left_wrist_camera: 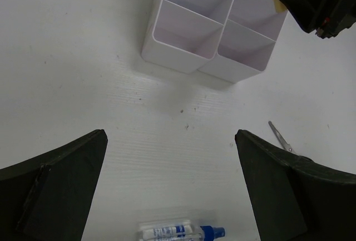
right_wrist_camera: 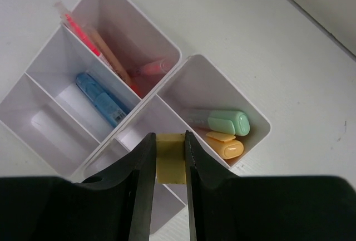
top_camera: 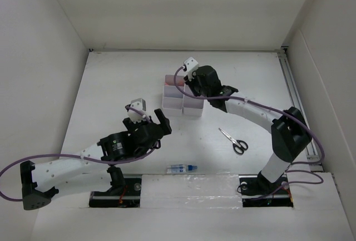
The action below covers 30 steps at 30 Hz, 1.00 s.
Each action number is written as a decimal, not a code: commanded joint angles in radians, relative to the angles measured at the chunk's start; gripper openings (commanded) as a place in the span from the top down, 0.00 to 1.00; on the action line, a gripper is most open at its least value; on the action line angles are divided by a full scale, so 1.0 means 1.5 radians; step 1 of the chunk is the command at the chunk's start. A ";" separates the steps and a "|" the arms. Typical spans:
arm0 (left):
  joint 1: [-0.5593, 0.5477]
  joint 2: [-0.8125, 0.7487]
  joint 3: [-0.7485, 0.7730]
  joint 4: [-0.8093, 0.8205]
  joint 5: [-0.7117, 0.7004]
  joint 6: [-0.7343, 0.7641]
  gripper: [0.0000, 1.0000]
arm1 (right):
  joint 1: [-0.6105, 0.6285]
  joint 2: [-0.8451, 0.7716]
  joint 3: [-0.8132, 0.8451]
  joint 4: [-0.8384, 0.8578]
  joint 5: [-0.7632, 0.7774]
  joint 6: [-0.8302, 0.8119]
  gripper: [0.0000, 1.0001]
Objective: Sort the stationery into containers
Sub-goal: Place the stationery in the storage box.
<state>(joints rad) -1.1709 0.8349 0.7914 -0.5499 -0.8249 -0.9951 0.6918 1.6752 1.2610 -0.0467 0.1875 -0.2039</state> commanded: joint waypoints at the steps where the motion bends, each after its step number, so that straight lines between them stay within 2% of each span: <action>1: 0.000 -0.002 -0.005 0.015 -0.019 0.018 0.00 | -0.007 0.013 0.000 0.036 -0.014 -0.008 1.00; 9: 0.000 -0.002 -0.005 0.040 -0.011 0.035 0.00 | -0.007 0.019 -0.021 0.068 -0.007 0.013 1.00; 19: 0.000 -0.008 -0.005 0.040 -0.011 0.042 0.00 | -0.007 0.025 -0.021 0.068 -0.007 0.019 0.87; 21: 0.000 -0.008 -0.005 0.040 -0.011 0.042 0.00 | -0.007 0.018 -0.029 0.068 -0.007 0.019 0.61; 25: 0.000 -0.008 -0.005 0.040 -0.011 0.042 0.00 | -0.007 0.005 -0.029 0.068 -0.007 0.019 0.54; 27: 0.000 -0.008 -0.005 0.040 -0.011 0.042 0.00 | -0.007 0.005 -0.029 0.068 -0.001 0.019 0.47; 30: 0.000 -0.002 -0.005 0.040 -0.011 0.042 0.00 | -0.007 -0.001 -0.029 0.068 0.006 0.019 0.47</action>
<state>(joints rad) -1.1709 0.8345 0.7914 -0.5110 -0.8249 -0.9459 0.6865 1.7100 1.2270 -0.0120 0.1837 -0.1837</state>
